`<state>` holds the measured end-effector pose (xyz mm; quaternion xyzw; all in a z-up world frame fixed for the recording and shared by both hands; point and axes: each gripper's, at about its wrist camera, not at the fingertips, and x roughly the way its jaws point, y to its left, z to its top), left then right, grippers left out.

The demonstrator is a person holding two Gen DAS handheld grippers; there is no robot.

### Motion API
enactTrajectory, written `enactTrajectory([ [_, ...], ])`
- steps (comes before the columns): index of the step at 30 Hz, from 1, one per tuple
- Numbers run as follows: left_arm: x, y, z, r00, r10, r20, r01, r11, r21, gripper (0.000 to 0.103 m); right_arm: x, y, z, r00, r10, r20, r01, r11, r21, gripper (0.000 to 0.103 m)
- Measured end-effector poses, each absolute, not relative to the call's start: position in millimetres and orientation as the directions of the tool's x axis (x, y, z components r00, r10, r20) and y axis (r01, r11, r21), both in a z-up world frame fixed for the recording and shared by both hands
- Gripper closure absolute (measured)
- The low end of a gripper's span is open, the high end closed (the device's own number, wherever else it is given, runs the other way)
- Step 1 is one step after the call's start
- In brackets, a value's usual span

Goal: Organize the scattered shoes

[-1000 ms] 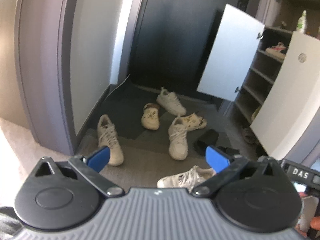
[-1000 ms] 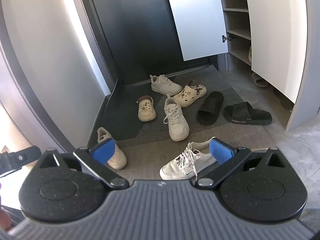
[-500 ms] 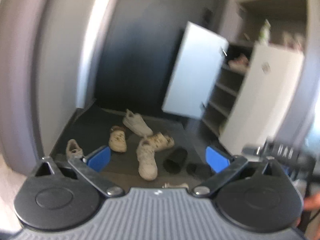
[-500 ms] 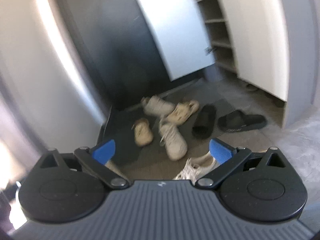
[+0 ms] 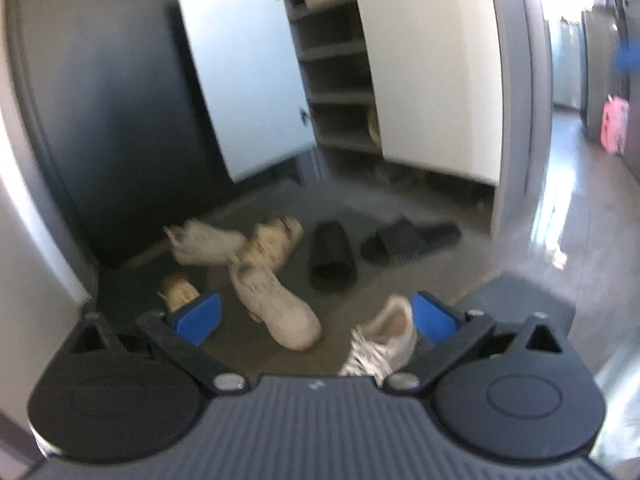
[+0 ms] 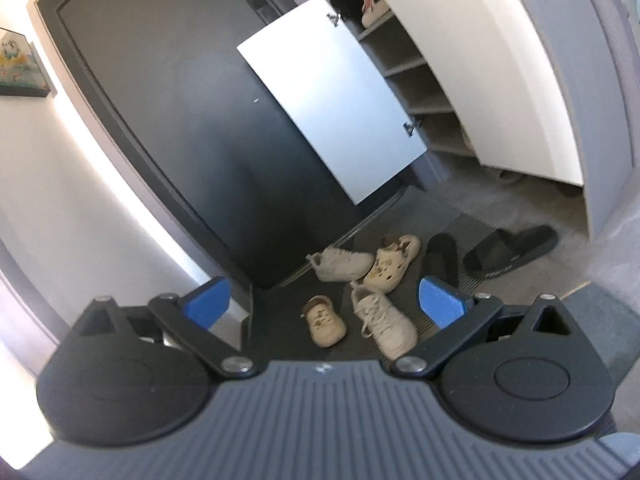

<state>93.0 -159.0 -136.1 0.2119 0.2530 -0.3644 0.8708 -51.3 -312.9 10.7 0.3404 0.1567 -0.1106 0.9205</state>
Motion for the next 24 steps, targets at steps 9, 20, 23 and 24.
enactTrajectory([
  [9,182.2,-250.3,-320.4,0.332,-0.555,-0.763,0.907,0.409,0.097,0.001,-10.7,-291.9,-21.1,0.832,0.018,-0.555,0.285,0.844,0.454,0.0],
  [20,234.0,-300.0,-414.1,0.221,-0.524,-0.823,0.94,0.34,0.036,0.001,15.9,-305.2,-49.7,0.747,0.015,-0.665,0.416,0.77,0.484,0.0],
  [23,236.6,-303.0,-436.3,0.245,-0.426,-0.871,0.93,0.358,0.087,0.0,12.2,-310.6,-51.5,0.748,-0.022,-0.663,0.464,0.732,0.499,0.0],
  [24,238.3,-304.6,-442.6,0.244,-0.404,-0.882,0.928,0.362,0.091,0.0,10.0,-310.9,-51.3,0.75,-0.027,-0.661,0.471,0.724,0.505,0.0],
])
